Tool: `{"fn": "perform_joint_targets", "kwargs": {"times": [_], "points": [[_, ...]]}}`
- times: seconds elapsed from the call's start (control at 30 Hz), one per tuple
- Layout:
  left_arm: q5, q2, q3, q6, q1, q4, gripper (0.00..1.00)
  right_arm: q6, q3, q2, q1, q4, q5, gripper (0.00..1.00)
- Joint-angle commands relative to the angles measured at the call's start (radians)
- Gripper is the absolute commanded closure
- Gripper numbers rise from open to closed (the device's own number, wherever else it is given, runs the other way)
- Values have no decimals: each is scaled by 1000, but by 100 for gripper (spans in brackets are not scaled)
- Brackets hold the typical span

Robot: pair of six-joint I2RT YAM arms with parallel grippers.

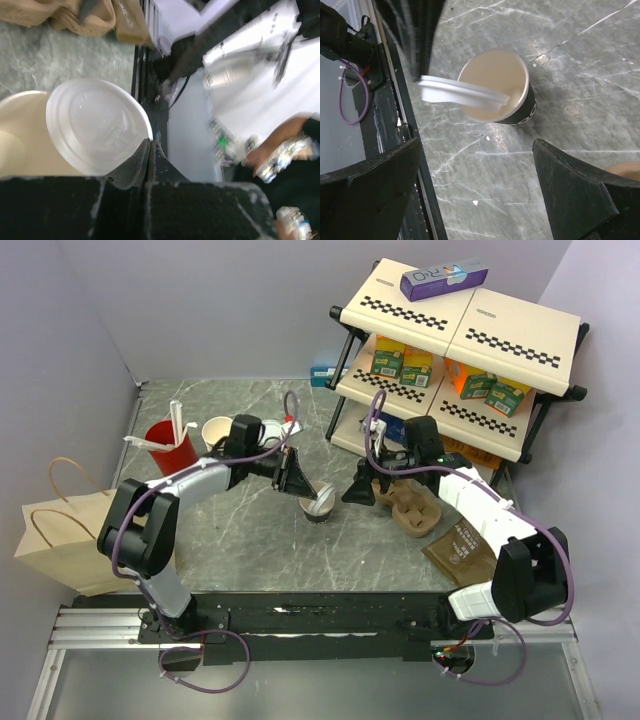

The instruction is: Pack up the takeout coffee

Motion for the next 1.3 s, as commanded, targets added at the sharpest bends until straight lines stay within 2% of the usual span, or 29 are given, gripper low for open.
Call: {"fn": "perform_joint_targets", "kwargs": {"times": [0.0, 0.03, 0.17, 0.27, 0.37, 0.53, 0.87, 1.0, 1.27], "points": [[-45, -20, -135, -576, 11, 727, 99, 3, 49, 10, 11, 23, -14, 0], [-49, -21, -166, -633, 13, 765, 99, 4, 46, 10, 12, 23, -13, 0], [-88, -27, -186, -635, 39, 772, 99, 14, 42, 11, 14, 30, -10, 0], [-91, -15, -209, -710, 57, 856, 99, 17, 42, 16, 20, 34, 9, 0], [-86, -12, -218, -719, 63, 870, 98, 14, 48, 27, 28, 35, 35, 0], [-97, -23, -240, -675, 79, 815, 96, 12, 68, 48, 37, 34, 81, 0], [-111, -41, -280, -616, 103, 752, 94, 20, 94, 88, 58, 41, 78, 0], [-126, -47, -275, -569, 117, 672, 90, 24, 95, 94, 64, 46, 87, 0], [-138, -64, -269, -520, 129, 611, 85, 27, 108, 109, 72, 41, 121, 0]]}}
